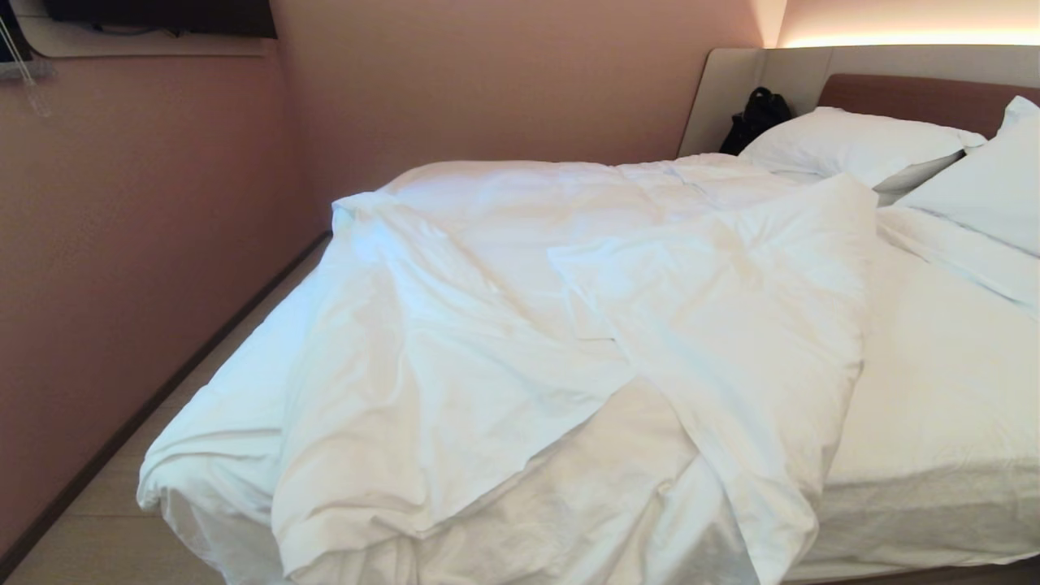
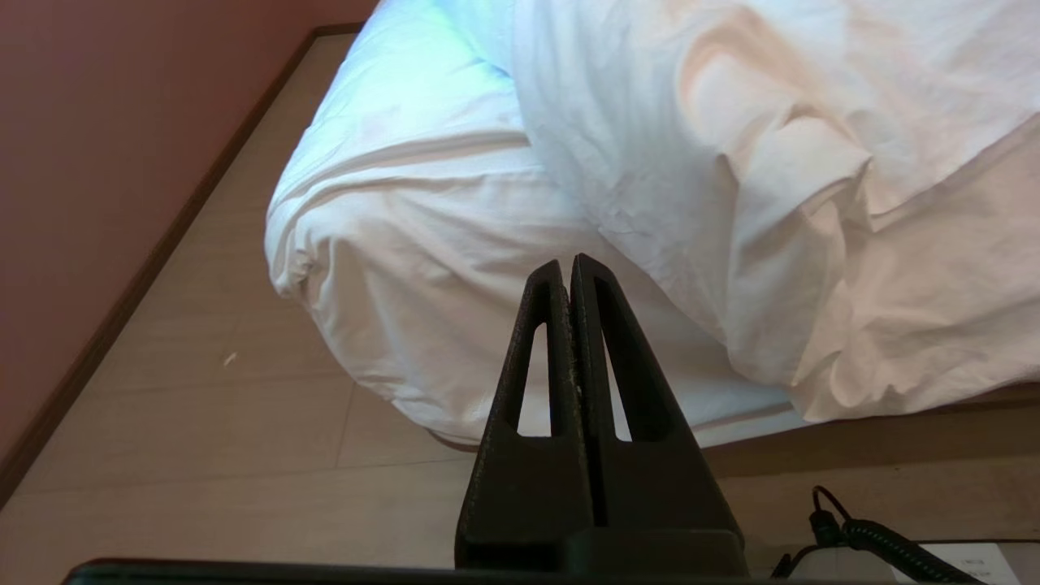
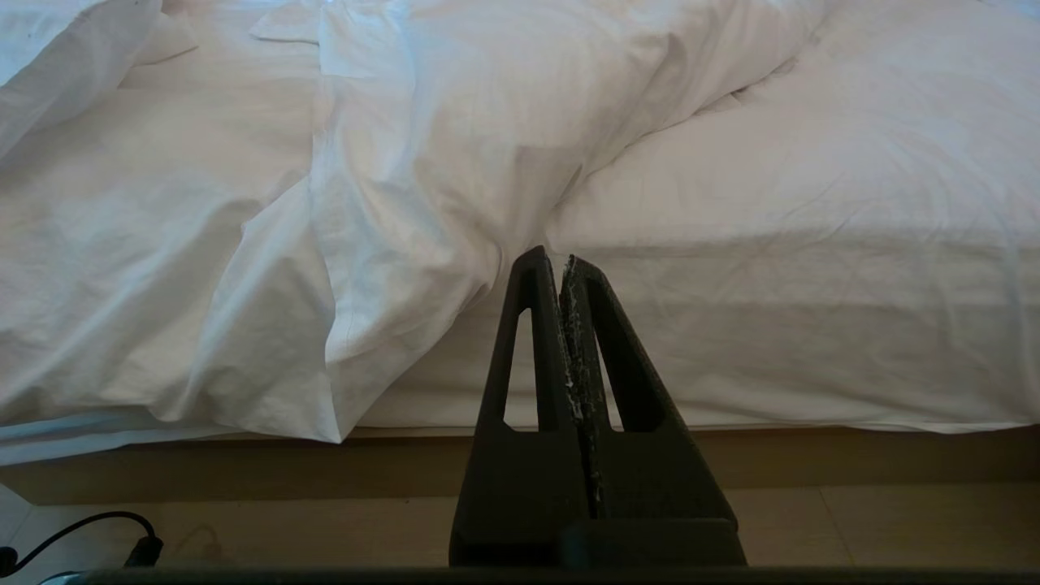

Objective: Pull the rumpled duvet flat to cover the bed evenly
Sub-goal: Flatten the corners of the folded blanket

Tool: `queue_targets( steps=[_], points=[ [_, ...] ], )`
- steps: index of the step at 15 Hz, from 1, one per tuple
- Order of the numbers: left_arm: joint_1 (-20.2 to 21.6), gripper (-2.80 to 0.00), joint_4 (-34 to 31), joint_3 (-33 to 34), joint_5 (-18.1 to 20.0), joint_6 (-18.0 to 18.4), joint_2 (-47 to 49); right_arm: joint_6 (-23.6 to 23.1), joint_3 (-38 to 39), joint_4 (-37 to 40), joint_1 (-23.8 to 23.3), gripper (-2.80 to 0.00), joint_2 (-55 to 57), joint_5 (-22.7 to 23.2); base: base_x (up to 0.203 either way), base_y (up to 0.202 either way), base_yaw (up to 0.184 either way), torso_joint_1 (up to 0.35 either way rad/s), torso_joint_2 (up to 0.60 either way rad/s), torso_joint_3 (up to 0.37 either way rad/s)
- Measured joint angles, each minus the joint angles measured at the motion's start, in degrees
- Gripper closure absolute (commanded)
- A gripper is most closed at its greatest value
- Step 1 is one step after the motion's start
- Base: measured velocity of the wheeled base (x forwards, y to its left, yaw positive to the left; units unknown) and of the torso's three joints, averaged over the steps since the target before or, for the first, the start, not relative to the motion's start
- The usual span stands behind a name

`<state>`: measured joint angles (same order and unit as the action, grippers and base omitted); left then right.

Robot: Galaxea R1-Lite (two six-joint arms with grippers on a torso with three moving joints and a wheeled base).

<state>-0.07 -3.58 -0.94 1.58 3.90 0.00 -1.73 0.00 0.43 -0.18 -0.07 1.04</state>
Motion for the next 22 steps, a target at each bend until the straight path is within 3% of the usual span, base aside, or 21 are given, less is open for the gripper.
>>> queue_targets(
  steps=[7,11,14,17,22],
  points=[
    [-0.04,0.0,-0.32,-1.9,-1.07,-0.73,0.05,0.02,0.0,0.01,0.0,0.0,0.0,-0.02,0.0,0.0,0.0,0.0,0.0,0.0],
    [-0.02,0.0,-0.73,-10.67,-1.17,-1.32,6.5,0.02,0.0,0.01,0.0,0.0,0.0,-0.01,0.0,0.0,0.0,0.0,0.0,0.0],
    [-0.04,0.0,-0.14,-16.1,-0.74,-2.37,18.62,0.05,0.0,-0.01,0.0,0.0,0.0,-0.01,0.0,0.0,0.0,0.0,0.0,0.0],
    [-0.09,0.0,2.9,-21.82,2.03,-5.61,34.33,0.01,0.0,0.01,0.0,0.0,0.0,-0.01,0.0,0.0,0.0,0.0,0.0,0.0],
    [-0.87,0.0,14.41,-31.48,7.51,-8.62,61.65,0.02,0.0,0.01,0.0,0.0,0.0,0.0,0.0,0.0,0.0,0.0,0.0,0.0]
  ],
)
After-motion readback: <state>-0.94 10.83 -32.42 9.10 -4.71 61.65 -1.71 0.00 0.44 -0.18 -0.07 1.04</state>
